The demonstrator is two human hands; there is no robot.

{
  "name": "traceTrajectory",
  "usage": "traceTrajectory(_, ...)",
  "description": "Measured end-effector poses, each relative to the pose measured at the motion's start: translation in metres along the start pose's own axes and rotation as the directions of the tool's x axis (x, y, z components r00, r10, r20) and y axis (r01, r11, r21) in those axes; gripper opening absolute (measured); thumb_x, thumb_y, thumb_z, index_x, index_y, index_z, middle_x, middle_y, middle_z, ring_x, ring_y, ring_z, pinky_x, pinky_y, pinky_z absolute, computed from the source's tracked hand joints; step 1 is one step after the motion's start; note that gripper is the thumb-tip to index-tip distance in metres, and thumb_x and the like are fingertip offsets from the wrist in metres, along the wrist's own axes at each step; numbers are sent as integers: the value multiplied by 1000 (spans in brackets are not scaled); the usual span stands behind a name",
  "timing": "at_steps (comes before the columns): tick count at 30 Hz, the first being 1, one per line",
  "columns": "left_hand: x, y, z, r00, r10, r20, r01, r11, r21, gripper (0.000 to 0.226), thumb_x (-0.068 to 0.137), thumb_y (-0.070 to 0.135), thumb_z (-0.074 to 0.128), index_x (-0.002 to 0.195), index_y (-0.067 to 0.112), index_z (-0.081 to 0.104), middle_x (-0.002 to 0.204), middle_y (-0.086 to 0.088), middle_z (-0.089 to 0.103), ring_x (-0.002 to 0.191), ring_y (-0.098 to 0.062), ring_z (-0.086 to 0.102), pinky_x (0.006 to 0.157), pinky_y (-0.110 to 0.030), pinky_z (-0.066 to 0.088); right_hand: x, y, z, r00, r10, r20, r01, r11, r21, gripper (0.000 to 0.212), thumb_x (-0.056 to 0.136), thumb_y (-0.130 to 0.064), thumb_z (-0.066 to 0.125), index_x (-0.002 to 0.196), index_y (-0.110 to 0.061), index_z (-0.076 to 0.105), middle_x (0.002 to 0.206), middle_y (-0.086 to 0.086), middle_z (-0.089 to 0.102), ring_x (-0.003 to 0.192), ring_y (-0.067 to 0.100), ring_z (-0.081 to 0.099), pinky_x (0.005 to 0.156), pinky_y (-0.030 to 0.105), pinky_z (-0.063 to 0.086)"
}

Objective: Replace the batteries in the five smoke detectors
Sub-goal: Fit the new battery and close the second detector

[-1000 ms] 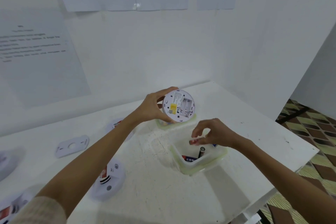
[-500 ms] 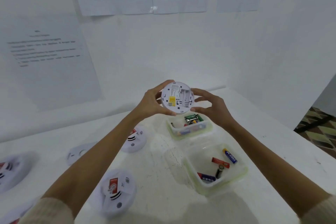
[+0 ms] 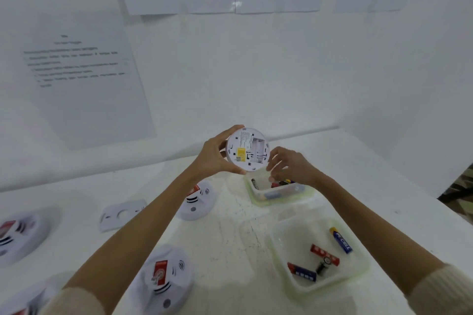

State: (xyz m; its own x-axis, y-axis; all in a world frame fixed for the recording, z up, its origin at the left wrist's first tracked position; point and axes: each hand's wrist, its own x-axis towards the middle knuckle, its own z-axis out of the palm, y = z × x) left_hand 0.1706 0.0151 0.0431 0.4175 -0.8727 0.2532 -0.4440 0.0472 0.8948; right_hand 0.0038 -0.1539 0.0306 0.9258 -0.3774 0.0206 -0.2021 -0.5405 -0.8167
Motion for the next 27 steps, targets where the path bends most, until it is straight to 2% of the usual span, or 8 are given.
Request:
traceTrajectory(3,1,-1,-1,1000,2,1,-2,1000,12,99,48,-1,89,131,32,45,125,3,59,110,-13,56,82,-20,52,7,2,3,969,8,245,54,967,-247,28,78,10,61,95,-12,64,92,9,69,79,18,64,75,18,53)
traceTrajectory(7,1,-1,-1,1000,3,6,-3,999,32,100,48,0,90,132,32,45,122,3,60,108,-12,57,81,-19,52,16,-8,8,940,32,340,147,861,-487,30,80,6,54,101,-11,68,95,7,71,75,9,59,68,8,42)
traceTrajectory(10,1,1,-1,1000,7,13,-8,999,40,101,48,0,90,132,32,45,123,4,59,108,-12,57,82,-20,51,18,-12,9,916,55,398,207,785,-583,31,81,0,52,99,-18,69,91,0,72,68,1,54,68,14,42)
traceTrajectory(14,0,3,-3,1000,16,10,-16,999,49,99,49,1,90,131,33,44,123,3,59,109,-14,56,81,-20,52,16,-12,10,923,63,379,217,728,-650,29,81,-7,55,97,-27,69,89,-5,71,75,6,55,72,25,47)
traceTrajectory(19,-1,4,-6,1000,10,-1,-10,999,50,100,49,0,90,132,31,44,123,2,59,108,-14,57,83,-22,53,8,-8,0,996,-82,-24,72,954,-291,24,80,-4,63,95,-22,68,83,1,63,74,14,58,64,7,41)
traceTrajectory(21,0,5,-7,1000,9,-3,-9,999,49,100,49,0,90,132,31,44,121,2,60,108,-14,57,84,-23,53,7,-10,-6,986,-64,-156,49,994,-102,27,81,-1,62,104,-14,67,80,3,63,70,16,62,63,13,49)
traceTrajectory(25,2,7,-7,1000,9,-15,-9,999,35,100,48,0,90,132,32,45,120,2,61,108,-16,58,86,-28,54,6,-26,-18,890,-34,-456,128,976,177,22,81,-2,65,97,-16,66,74,5,67,62,0,62,56,19,52)
traceTrajectory(27,3,8,-6,1000,12,-16,-11,1000,26,100,48,1,90,131,33,46,121,1,61,109,-17,57,87,-30,55,3,-38,-22,846,-18,-533,218,924,315,18,82,-8,68,96,-18,65,73,2,68,67,4,63,58,18,52)
